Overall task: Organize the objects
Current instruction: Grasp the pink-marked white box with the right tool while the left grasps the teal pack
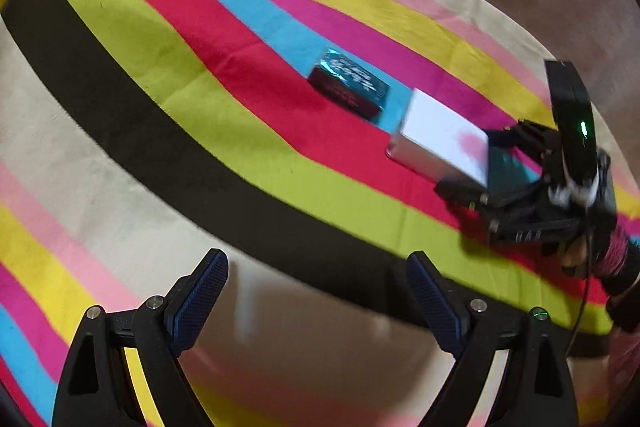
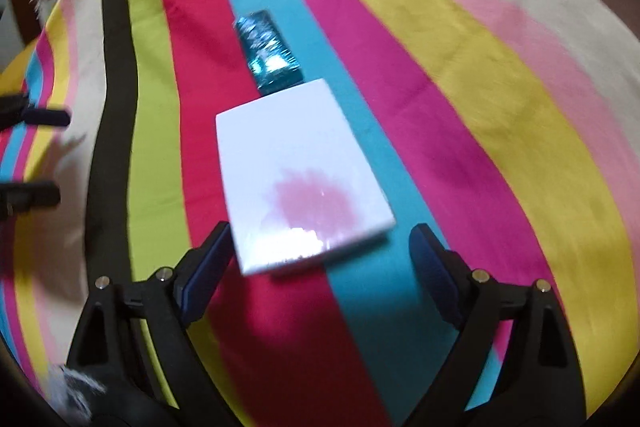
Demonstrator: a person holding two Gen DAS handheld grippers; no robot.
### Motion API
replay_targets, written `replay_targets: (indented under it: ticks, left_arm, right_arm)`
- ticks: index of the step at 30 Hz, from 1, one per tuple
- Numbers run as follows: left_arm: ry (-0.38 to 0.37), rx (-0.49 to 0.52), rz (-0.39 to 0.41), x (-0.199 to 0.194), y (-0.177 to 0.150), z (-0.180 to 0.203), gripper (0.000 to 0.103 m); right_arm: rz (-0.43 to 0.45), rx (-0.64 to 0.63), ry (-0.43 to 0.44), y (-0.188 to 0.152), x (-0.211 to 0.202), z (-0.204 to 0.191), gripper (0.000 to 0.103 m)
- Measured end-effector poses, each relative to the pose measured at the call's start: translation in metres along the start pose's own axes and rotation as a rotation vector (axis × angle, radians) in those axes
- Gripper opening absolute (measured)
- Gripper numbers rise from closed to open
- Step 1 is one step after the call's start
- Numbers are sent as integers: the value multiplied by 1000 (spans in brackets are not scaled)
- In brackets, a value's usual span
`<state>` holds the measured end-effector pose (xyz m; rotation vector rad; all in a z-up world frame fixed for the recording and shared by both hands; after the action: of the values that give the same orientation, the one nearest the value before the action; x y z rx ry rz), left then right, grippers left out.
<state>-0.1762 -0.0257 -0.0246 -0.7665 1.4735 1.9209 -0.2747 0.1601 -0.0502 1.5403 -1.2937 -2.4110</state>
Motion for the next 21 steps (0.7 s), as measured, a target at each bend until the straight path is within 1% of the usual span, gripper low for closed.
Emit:
replay_targets:
  ticks: [4, 5, 7, 8, 9, 11, 13, 14, 16, 17, 20, 21]
  left_arm:
    - [-22, -96, -21, 23, 17, -2, 92]
    - [-25, -119, -25, 31, 24, 1, 92]
    - [-27, -148, -19, 40, 36, 6, 92]
    - [-23, -165, -9, 45, 43, 9, 92]
    - [-18, -180, -3, 48, 47, 10, 92]
    - [-19, -241, 15, 59, 61, 15, 92]
    - [-11, -296, 34, 71, 75, 22, 92]
    - [3, -307, 44, 76, 80, 25, 92]
    - [68, -328, 77, 86, 92, 29, 92]
    - [114, -350, 97, 90, 97, 28, 92]
    - [214, -433, 134, 102, 106, 21, 92]
    - [231, -440, 135, 105, 107, 20, 92]
  right_arm:
    - [27, -72, 24, 15, 8, -3, 93]
    - [37, -81, 41, 18, 10, -4, 94]
    - [59, -91, 60, 19, 10, -6, 94]
    - [62, -81, 71, 19, 8, -6, 77]
    - [53, -45, 84, 17, 4, -5, 71]
    - [43, -71, 32, 11, -3, -7, 70]
    - [21, -80, -1, 3, -13, -9, 70]
    - [13, -85, -13, -1, -18, -10, 70]
    - [-8, -82, -32, -12, -30, -10, 70]
    - [-17, -74, -32, -17, -34, -9, 70]
    - [-32, -53, -19, -29, -46, -9, 70]
    - [-32, -45, -21, -32, -49, -9, 71]
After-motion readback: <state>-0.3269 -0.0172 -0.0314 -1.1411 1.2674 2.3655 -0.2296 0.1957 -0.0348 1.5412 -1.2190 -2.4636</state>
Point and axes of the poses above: each gripper's, at about its wrist camera, not at the fingertips, and x roughly the way its jaws point, z to its right, y to its top, the point moved 6 cm from there along x, roughly the way its jaws point, and after that the axes turned 7 degrees about z, right-handed, at the moved point
